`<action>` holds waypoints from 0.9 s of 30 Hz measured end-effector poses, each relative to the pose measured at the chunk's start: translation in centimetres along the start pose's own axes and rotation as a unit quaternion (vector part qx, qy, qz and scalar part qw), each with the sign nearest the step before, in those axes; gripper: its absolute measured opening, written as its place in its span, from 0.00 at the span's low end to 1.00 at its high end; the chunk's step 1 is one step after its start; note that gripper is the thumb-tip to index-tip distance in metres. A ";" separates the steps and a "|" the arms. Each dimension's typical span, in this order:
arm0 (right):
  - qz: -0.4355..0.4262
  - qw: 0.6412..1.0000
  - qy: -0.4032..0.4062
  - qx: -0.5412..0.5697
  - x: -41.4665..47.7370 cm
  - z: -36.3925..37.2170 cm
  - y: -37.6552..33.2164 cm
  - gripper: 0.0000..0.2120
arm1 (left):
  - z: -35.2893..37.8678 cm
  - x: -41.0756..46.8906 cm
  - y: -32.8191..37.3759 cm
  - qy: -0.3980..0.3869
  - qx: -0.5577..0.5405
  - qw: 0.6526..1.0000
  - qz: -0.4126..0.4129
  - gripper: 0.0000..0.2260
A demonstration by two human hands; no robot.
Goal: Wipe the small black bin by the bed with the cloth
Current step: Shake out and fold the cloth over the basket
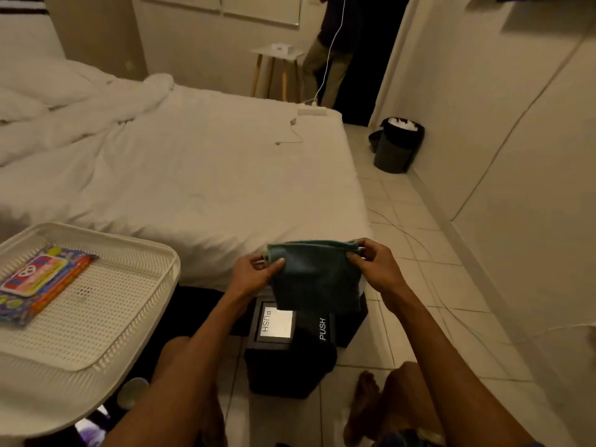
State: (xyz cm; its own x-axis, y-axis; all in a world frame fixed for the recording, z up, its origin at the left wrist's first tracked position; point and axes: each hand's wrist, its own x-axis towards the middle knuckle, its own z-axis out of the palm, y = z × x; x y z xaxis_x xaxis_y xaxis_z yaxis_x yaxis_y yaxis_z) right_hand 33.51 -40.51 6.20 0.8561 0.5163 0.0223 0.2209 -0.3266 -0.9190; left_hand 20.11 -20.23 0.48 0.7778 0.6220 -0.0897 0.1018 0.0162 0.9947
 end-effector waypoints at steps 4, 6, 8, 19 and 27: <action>-0.062 0.998 -0.008 -0.014 1.0 1.5 -4.4 0.08 | -5.1 0.4 4.9 0.030 0.024 0.995 0.089 0.07; -0.091 0.995 -0.015 -0.021 1.4 3.1 -6.6 0.08 | -7.9 0.3 7.2 0.047 0.041 0.991 0.121 0.06; -0.113 0.993 -0.025 -0.011 1.8 5.1 -8.8 0.08 | -10.7 -0.1 9.1 0.068 0.050 0.987 0.139 0.06; -0.163 0.973 -0.159 0.031 2.7 18.0 -17.9 0.15 | -25.5 -3.2 10.8 0.145 0.104 0.979 0.100 0.13; -0.195 0.950 -0.244 -0.005 3.0 23.2 -23.6 0.20 | -30.2 -4.3 8.7 0.103 0.093 0.990 0.037 0.09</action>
State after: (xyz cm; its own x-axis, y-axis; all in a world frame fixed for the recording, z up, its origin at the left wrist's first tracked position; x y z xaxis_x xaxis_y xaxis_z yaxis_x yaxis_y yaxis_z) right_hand 20.04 -12.90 18.88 0.3899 0.9044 0.1731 0.4838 -0.0413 -0.8742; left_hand -1.13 0.88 11.11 0.6465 0.7628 0.0152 0.1759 -0.1684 0.9699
